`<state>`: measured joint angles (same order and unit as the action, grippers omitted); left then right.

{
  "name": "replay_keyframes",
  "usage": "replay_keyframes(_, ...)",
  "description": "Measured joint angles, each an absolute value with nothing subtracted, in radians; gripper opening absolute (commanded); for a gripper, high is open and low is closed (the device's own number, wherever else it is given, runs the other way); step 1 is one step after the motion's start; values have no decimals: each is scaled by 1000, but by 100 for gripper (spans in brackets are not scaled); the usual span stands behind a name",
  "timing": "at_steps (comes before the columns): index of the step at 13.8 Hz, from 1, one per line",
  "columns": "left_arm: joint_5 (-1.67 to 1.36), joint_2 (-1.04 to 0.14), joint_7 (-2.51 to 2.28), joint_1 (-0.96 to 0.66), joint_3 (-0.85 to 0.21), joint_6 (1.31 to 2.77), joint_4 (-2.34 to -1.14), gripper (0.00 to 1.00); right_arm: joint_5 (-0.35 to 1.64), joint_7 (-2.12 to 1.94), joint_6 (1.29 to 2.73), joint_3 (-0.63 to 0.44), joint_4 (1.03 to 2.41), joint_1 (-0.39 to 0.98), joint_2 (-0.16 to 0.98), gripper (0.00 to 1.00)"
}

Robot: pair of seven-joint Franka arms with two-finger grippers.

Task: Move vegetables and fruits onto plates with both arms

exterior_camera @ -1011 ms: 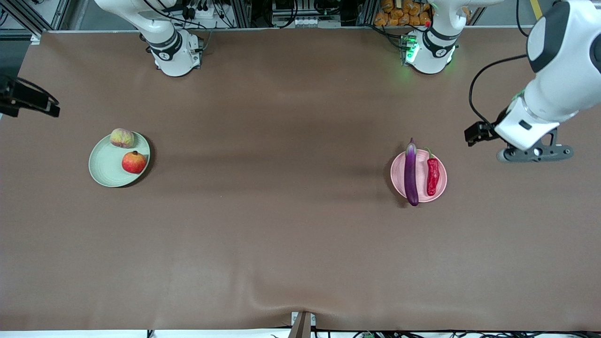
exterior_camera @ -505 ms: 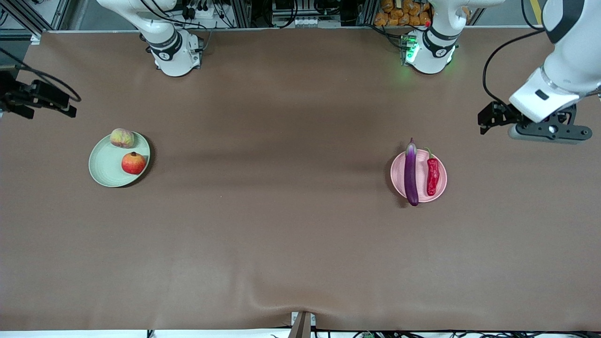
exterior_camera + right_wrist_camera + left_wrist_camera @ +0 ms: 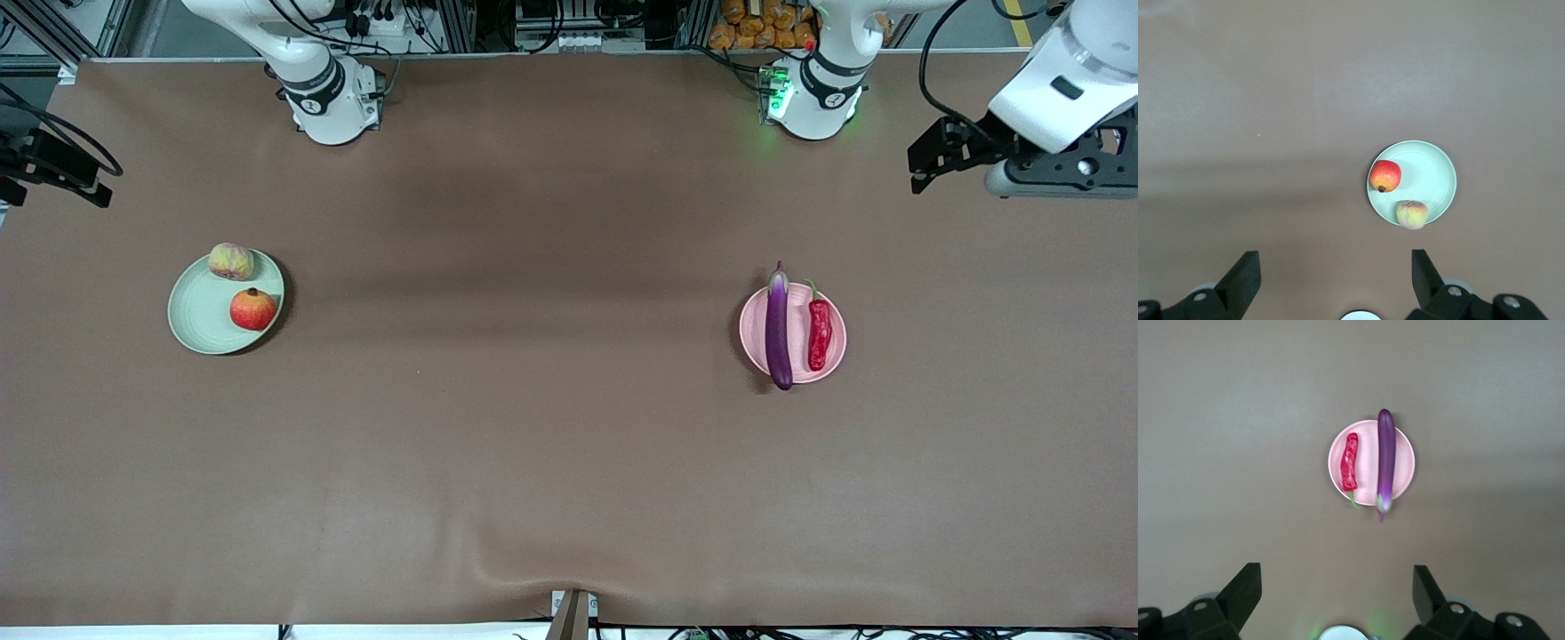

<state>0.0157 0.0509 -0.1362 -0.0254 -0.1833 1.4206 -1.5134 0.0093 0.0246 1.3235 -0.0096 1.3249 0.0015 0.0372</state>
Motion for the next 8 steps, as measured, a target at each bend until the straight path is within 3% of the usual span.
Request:
replay_keyframes(3,10,12,-157,-20,-181,1337,-1440,100,9,22,1293,-10,1324,15,37,100)
replay_keyframes(8,10,12,-73,-14,-157,1307,-1436,100,9,19,1284,-11,1339,24,38,100)
